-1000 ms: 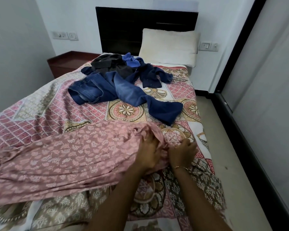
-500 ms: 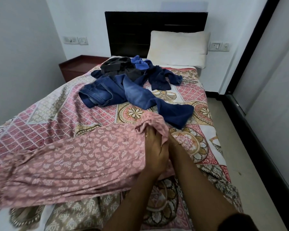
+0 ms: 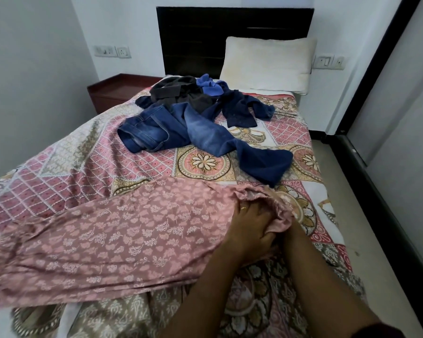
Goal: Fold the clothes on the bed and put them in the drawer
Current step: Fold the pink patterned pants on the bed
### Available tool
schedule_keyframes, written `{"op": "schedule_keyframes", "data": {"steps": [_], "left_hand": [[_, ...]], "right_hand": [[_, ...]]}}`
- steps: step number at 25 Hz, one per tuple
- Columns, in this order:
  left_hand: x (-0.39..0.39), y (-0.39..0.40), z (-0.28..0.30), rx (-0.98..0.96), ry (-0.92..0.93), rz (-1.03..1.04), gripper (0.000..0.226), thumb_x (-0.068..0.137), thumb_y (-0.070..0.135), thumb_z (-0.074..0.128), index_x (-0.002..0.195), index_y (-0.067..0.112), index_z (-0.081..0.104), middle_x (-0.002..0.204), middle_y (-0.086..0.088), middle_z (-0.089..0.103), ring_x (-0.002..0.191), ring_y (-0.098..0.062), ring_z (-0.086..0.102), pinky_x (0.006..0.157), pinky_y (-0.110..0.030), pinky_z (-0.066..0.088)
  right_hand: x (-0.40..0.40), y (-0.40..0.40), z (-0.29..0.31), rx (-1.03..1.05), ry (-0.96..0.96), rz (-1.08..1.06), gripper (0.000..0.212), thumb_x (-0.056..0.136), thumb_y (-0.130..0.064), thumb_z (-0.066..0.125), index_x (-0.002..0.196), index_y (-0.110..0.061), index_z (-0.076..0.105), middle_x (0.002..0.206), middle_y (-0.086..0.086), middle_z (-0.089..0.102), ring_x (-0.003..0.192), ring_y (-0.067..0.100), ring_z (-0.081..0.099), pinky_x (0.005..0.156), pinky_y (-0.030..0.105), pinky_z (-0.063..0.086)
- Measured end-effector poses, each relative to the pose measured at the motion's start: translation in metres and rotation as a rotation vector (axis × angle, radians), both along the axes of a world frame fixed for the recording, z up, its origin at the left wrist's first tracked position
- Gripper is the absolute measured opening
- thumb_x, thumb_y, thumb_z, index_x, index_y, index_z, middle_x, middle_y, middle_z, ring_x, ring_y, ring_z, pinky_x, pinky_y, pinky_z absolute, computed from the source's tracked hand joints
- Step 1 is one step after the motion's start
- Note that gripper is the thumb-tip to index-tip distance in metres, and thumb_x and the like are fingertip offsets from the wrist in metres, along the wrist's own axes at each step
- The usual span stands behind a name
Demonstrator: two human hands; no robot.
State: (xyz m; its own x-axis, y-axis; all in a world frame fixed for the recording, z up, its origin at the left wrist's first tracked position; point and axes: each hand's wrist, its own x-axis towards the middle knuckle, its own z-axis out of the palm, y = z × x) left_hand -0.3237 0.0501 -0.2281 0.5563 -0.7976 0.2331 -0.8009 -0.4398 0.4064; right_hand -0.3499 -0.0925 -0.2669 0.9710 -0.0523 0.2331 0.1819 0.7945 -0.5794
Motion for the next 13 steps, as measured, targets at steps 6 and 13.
{"op": "schedule_keyframes", "data": {"steps": [6, 13], "left_hand": [[-0.009, -0.006, -0.008, 0.254, 0.028, -0.024, 0.059, 0.091, 0.046, 0.042, 0.141, 0.016, 0.037, 0.148, -0.013, 0.028, 0.139, -0.032, 0.02, 0.115, -0.049, 0.009], [-0.022, -0.016, -0.013, 0.432, 0.028, -0.035, 0.056, 0.101, 0.04, 0.024, 0.15, 0.014, 0.015, 0.158, -0.009, -0.002, 0.145, -0.029, -0.008, 0.114, -0.054, -0.005]], "right_hand": [[0.019, 0.005, 0.083, -1.4, 0.678, 0.005, 0.045, 0.087, -0.045, 0.058, 0.112, -0.008, 0.06, 0.112, 0.007, 0.063, 0.086, 0.011, 0.058, 0.066, 0.017, 0.045], [0.023, -0.018, 0.042, -1.659, 0.795, -0.604, 0.024, 0.087, -0.022, 0.061, 0.093, 0.001, 0.068, 0.101, 0.02, 0.067, 0.083, 0.026, 0.055, 0.066, 0.024, 0.032]]}}
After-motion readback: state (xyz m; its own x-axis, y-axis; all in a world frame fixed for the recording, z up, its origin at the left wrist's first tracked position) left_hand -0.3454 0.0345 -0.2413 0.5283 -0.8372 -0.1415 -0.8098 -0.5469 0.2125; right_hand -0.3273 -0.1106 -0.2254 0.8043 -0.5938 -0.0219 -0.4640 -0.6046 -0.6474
